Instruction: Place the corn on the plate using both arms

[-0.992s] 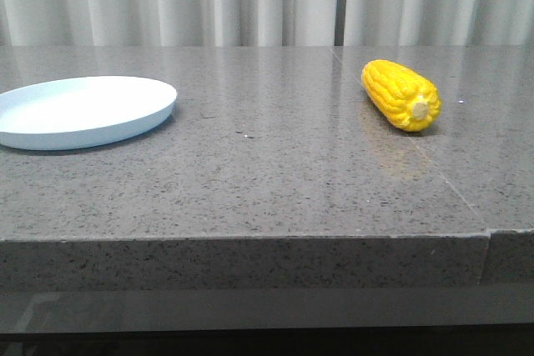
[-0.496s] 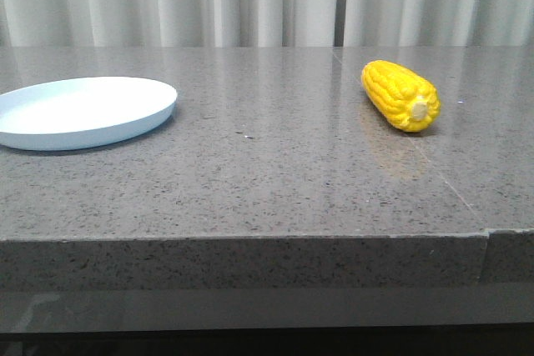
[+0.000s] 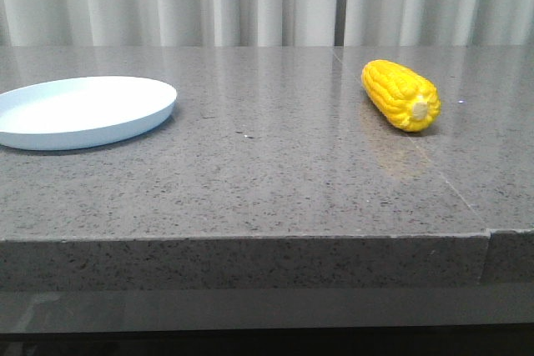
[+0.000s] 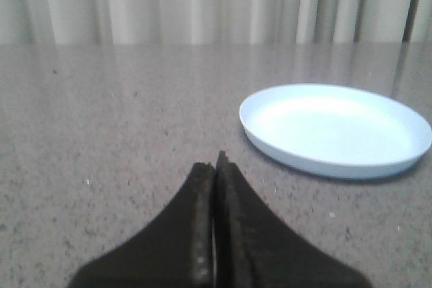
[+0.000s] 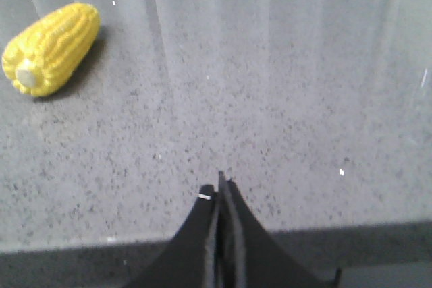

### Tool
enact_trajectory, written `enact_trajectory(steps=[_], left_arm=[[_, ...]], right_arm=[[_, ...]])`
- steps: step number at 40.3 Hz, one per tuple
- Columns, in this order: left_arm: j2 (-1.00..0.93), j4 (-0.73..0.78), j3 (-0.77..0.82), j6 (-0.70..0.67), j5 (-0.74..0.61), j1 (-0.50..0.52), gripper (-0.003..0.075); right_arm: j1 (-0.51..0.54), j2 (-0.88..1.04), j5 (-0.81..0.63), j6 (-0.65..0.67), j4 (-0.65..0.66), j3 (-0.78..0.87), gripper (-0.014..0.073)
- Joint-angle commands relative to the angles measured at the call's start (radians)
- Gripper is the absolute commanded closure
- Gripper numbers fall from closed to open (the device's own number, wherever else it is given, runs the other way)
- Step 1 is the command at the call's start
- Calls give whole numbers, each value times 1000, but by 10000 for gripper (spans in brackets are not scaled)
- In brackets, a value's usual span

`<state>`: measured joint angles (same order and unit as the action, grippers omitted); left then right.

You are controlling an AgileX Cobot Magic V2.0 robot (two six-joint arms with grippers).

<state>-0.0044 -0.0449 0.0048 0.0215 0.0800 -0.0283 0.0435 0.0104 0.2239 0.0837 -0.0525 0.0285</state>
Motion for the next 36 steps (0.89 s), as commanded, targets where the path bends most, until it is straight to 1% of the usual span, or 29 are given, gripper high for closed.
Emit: enact_trajectory(steps=[1,3,6,9,15,17,21,27,32,34,36], left_arm=[[-18,-7,0,-2,-234,3,741],[-18,-7,-13,-2,-294,3,741],[-18,-7,-65,-2,-293,3,741],[-14,-7,-138,-2,-227,3,741],[42,53,-322,-2,2,3,740],[80,84,-378,-2,63,3,740],[177,106,-473,-2,131,3,740],[290,106,-536,-2,111,3,741],[312,106,-536,-2,90,3,737],[312,106,-536,-2,92,3,712],[312,106,-536,-2,99,3,655]], right_arm=[[6,13,-142,-10,-1,-27,685],[6,13,-138,-10,-1,-49,683],[6,13,-88,-10,-1,-115,683],[6,12,-13,-10,-1,-197,683],[6,-43,121,-10,-1,-399,680],[6,-85,141,-10,-1,-458,680],[6,-194,142,-10,-1,-556,680],[6,-363,128,-10,0,-646,680],[6,-405,129,-10,0,-662,680],[6,-405,135,-10,0,-662,678],[6,-404,137,-10,0,-662,662]])
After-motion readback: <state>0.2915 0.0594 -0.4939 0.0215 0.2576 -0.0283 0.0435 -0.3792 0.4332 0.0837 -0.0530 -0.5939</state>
